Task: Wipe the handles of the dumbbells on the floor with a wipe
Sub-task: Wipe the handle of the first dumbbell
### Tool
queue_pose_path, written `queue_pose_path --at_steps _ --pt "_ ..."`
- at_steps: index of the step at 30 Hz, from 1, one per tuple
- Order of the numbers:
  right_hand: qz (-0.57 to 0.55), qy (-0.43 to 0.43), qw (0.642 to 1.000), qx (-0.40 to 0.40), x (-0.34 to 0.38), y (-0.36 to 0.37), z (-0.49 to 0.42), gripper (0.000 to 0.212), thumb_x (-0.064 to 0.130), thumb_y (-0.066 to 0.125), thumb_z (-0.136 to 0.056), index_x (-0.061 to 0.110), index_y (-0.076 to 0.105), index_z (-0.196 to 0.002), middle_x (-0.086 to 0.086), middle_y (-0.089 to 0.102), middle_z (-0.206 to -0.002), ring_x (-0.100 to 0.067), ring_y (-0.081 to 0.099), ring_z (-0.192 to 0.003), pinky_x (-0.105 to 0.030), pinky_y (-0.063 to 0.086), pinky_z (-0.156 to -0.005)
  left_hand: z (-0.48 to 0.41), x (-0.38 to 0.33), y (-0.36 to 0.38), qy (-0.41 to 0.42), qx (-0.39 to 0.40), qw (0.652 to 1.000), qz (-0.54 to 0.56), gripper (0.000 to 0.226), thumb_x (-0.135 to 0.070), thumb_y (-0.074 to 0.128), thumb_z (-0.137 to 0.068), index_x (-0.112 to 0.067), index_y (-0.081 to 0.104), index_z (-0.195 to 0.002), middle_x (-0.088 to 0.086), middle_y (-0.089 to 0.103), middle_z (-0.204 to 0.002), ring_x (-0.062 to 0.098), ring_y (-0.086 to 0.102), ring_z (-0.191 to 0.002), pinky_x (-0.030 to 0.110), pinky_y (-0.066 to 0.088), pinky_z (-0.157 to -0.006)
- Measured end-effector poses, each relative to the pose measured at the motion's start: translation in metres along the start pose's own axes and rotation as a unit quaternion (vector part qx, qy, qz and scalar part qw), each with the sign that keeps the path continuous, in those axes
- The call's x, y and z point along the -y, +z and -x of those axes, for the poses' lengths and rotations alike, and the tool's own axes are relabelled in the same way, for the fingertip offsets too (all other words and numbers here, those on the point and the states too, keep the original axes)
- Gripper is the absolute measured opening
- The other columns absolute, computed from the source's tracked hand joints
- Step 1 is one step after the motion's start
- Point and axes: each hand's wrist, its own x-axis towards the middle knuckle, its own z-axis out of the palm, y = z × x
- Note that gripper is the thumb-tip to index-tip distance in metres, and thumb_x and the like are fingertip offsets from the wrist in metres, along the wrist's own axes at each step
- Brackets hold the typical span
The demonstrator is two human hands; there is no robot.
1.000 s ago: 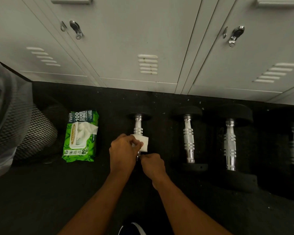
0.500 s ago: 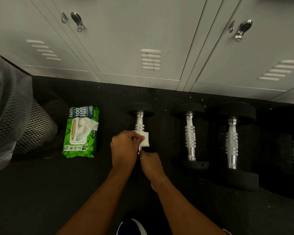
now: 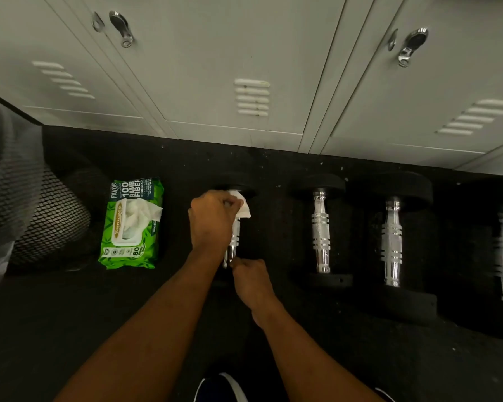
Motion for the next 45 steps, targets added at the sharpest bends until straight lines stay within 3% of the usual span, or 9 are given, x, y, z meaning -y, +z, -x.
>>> queue_pose_path --at_steps 6,9,12,18,22,26,33,41,45 --pt "0.002 0.021 1.000 0.007 -0.001 -0.001 0.000 0.028 0.028 0.043 -0.091 0.020 0.056 -0.067 -0.015 0.055 -0.109 -0.021 0.053 -0.077 -0.035 0.043 -0.071 0.043 0.017 -0.008 0.006 0.024 0.999 0.038 0.016 -0.020 0.078 -0.079 -0.013 0.077 -0.093 0.003 0.074 -0.098 0.009 0.068 -0.088 0.020 0.051 -0.082" --pt "-0.001 0.042 0.999 0.007 0.000 -0.002 0.000 0.027 0.034 0.043 -0.092 0.019 0.063 -0.103 -0.012 0.056 -0.124 -0.024 0.061 -0.098 -0.040 0.051 -0.088 0.058 0.021 -0.013 -0.028 0.043 0.997 0.062 0.016 -0.019 0.079 -0.077 -0.012 0.078 -0.092 0.001 0.075 -0.096 0.007 0.069 -0.087 0.021 0.053 -0.084" --pt "-0.036 0.083 0.996 0.006 0.000 -0.004 -0.001 0.035 0.030 0.045 -0.093 0.014 0.050 -0.124 -0.010 0.055 -0.124 -0.021 0.061 -0.100 -0.034 0.053 -0.082 0.069 0.027 -0.017 -0.052 0.065 0.995 0.062 0.018 -0.019 0.080 -0.076 -0.013 0.077 -0.093 0.001 0.075 -0.100 0.008 0.069 -0.090 0.026 0.054 -0.088" --pt "-0.066 0.099 0.993 0.007 0.003 0.000 0.001 0.039 0.029 0.048 -0.088 0.014 0.050 -0.124 -0.012 0.060 -0.119 -0.024 0.065 -0.096 -0.036 0.055 -0.079 0.073 0.025 -0.013 -0.069 0.034 0.991 0.106 0.016 -0.012 0.079 -0.076 -0.009 0.077 -0.092 0.003 0.076 -0.094 0.007 0.069 -0.087 0.023 0.054 -0.087" --pt "-0.027 0.067 0.997 0.017 0.004 -0.001 0.002 0.019 0.027 0.042 -0.088 0.018 0.059 -0.085 -0.017 0.057 -0.122 -0.025 0.058 -0.086 -0.037 0.047 -0.071 0.061 0.017 -0.005 -0.072 -0.006 0.988 0.134 0.015 -0.012 0.078 -0.077 -0.008 0.078 -0.092 0.002 0.075 -0.094 0.002 0.066 -0.083 0.004 0.043 -0.077" --pt "0.010 0.036 0.999 0.021 0.003 -0.001 0.003 0.025 0.022 0.040 -0.086 0.021 0.052 -0.064 -0.021 0.057 -0.115 -0.031 0.056 -0.089 -0.043 0.048 -0.084 0.030 0.007 -0.003 -0.077 -0.024 0.987 0.141 0.013 -0.015 0.077 -0.079 -0.011 0.078 -0.091 -0.002 0.075 -0.094 0.002 0.065 -0.087 0.007 0.039 -0.083" --pt "0.065 0.004 0.998 0.017 0.000 -0.004 0.005 0.026 0.022 0.037 -0.095 0.020 0.056 -0.078 -0.016 0.052 -0.121 -0.025 0.056 -0.098 -0.043 0.047 -0.097 0.008 0.007 0.000 -0.077 -0.046 0.983 0.163 0.014 -0.018 0.074 -0.083 -0.011 0.076 -0.094 -0.003 0.074 -0.094 -0.002 0.063 -0.077 -0.004 0.040 -0.072" --pt "0.268 -0.121 0.956 0.010 -0.007 -0.003 -0.002 0.022 0.022 0.032 -0.093 0.030 0.045 -0.077 -0.022 0.050 -0.131 -0.022 0.044 -0.105 -0.041 0.038 -0.102 0.002 0.009 0.005 -0.148 0.073 0.981 0.106 0.029 -0.028 0.048 -0.100 -0.010 0.063 -0.116 0.007 0.067 -0.104 0.006 0.054 -0.076 0.016 0.034 -0.056" --pt "0.257 -0.095 0.961 0.031 -0.004 -0.004 -0.001 0.036 0.014 0.031 -0.097 0.002 0.057 -0.118 -0.023 0.049 -0.132 -0.035 0.045 -0.122 -0.043 0.037 -0.105 -0.005 0.005 0.006 -0.139 0.083 0.978 0.132 0.031 -0.031 0.049 -0.100 -0.009 0.065 -0.114 0.003 0.064 -0.094 0.004 0.053 -0.071 0.020 0.038 -0.060"
